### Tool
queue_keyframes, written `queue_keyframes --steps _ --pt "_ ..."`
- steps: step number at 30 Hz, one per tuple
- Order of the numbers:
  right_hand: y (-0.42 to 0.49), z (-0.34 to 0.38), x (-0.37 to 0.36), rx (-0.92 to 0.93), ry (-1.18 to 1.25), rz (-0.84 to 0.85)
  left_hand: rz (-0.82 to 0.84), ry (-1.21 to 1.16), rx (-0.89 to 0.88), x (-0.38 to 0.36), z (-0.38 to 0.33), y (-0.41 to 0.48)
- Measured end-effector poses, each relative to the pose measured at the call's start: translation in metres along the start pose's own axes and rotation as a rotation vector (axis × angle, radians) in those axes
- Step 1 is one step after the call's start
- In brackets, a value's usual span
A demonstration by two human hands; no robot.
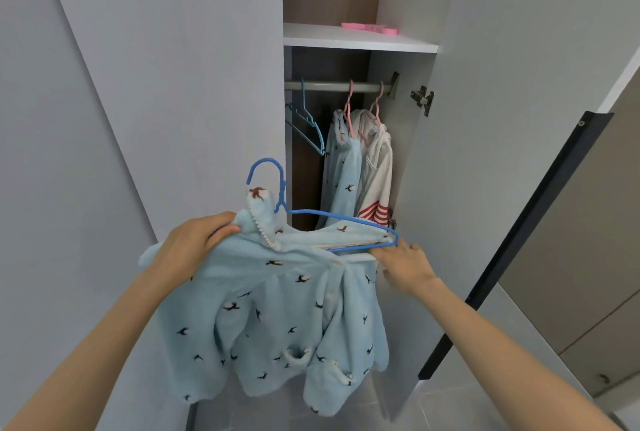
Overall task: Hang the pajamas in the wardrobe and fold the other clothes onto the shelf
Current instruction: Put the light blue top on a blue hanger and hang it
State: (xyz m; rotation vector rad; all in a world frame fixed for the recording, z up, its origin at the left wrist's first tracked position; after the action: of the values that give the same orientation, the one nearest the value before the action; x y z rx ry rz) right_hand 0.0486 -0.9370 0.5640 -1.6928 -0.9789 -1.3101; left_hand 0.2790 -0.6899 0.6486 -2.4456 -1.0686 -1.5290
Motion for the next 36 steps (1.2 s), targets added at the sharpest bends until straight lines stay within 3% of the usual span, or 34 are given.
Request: queue_keyframes --steps 8,14,19,25,36 --pt "-0.003 -0.003 0.012 0.096 0.091 -0.163 -0.073 0.062 0.090 -0.001 0.027 -0.002" --pt "-0.006 -0.007 0.038 0.046 0.695 -0.528 -0.175 0.020 0.227 0.012 0.047 0.005" --pt "-0.009 0.006 0.053 0.187 0.480 -0.675 -0.165 -0.074 0.231 0.018 0.049 0.010" --pt "0.008 -0.017 0.037 0.042 0.632 -0.550 -0.158 -0.188 0.260 0.026 0.058 0.010" --pt "0.014 -0.019 0.038 0.082 0.442 -0.366 -0.039 -0.010 0.187 0.012 0.047 0.013"
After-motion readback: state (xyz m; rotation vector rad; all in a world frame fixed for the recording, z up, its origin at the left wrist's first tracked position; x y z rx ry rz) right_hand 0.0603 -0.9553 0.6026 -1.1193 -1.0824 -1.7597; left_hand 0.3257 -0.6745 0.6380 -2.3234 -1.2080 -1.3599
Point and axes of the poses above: each hand's wrist, its own y-axis towards the middle knuckle, its own x-axis out of the back of the hand, z = x × y, the point moved 9 cm from there along y, towards the middle knuckle, and after that the axes turned 10 degrees about x, right-handed, at the moved point
